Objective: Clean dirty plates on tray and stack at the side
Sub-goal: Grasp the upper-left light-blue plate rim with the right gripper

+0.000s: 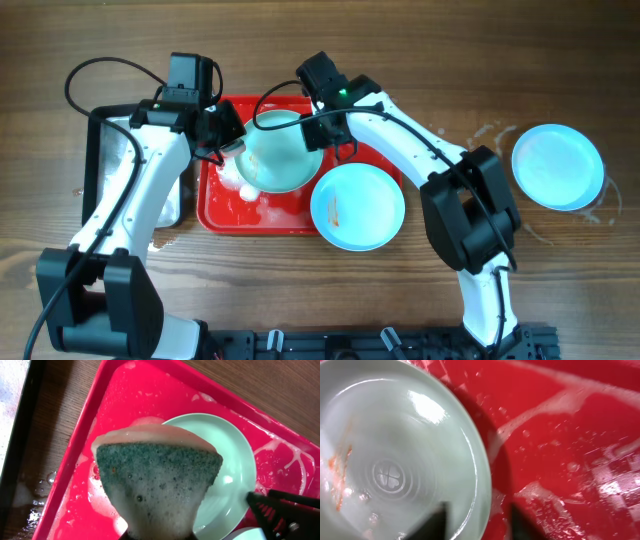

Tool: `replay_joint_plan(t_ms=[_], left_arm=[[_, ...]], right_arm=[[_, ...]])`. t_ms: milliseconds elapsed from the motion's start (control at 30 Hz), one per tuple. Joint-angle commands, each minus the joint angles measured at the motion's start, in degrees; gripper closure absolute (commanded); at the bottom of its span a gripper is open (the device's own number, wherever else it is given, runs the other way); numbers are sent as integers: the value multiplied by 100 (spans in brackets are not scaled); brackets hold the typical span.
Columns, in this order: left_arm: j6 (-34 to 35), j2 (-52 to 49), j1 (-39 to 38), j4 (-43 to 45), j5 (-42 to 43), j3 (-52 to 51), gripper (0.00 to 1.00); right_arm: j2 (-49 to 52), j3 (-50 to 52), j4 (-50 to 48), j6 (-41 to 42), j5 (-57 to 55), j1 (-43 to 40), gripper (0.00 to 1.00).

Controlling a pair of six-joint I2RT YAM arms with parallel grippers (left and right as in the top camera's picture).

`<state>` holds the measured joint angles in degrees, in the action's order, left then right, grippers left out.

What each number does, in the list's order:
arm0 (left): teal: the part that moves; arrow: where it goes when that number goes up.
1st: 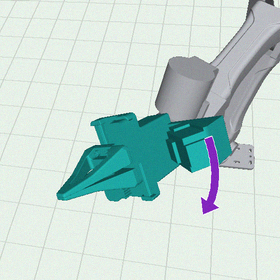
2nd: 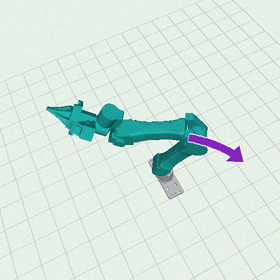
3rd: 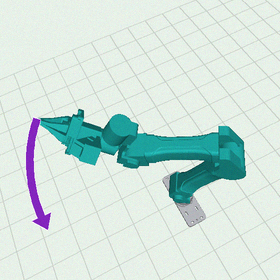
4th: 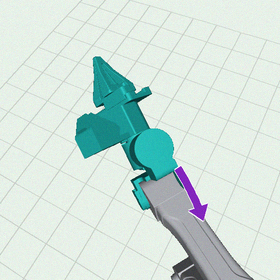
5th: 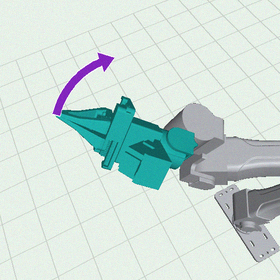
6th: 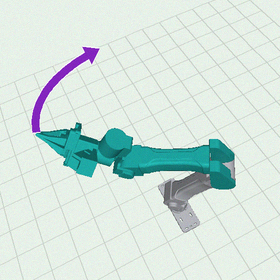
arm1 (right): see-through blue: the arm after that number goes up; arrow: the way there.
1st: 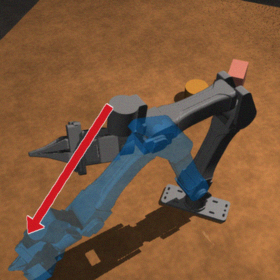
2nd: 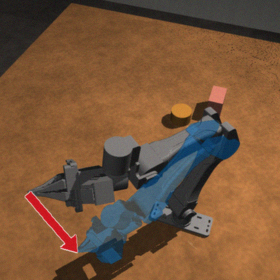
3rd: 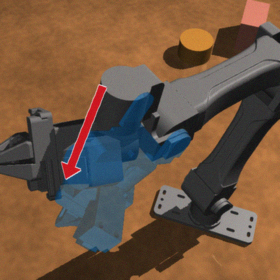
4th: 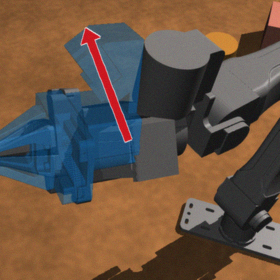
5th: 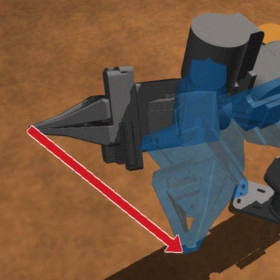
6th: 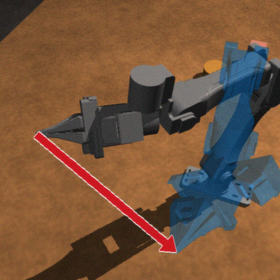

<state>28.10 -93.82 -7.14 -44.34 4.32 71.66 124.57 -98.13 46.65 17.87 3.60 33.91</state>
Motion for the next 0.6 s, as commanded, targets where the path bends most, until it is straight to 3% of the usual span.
replay_joint_plan(t_ms=[0,100,200,333,567], left_arm=[[-92,-90,-15,-4,-79,35,96],[-92,-92,-15,-4,-79,35,96],[-92,-92,-15,-4,-79,35,96],[-92,-92,-15,-7,-79,35,96],[-92,-92,-15,-28,-79,35,96]], right_arm=[[-24,-396,490,188,297,-105,33],[-393,-625,953,179,452,-256,39],[-647,-621,1735,365,463,-411,96],[-592,-35,2039,636,623,-424,96],[-584,979,1198,1108,938,-431,96]])
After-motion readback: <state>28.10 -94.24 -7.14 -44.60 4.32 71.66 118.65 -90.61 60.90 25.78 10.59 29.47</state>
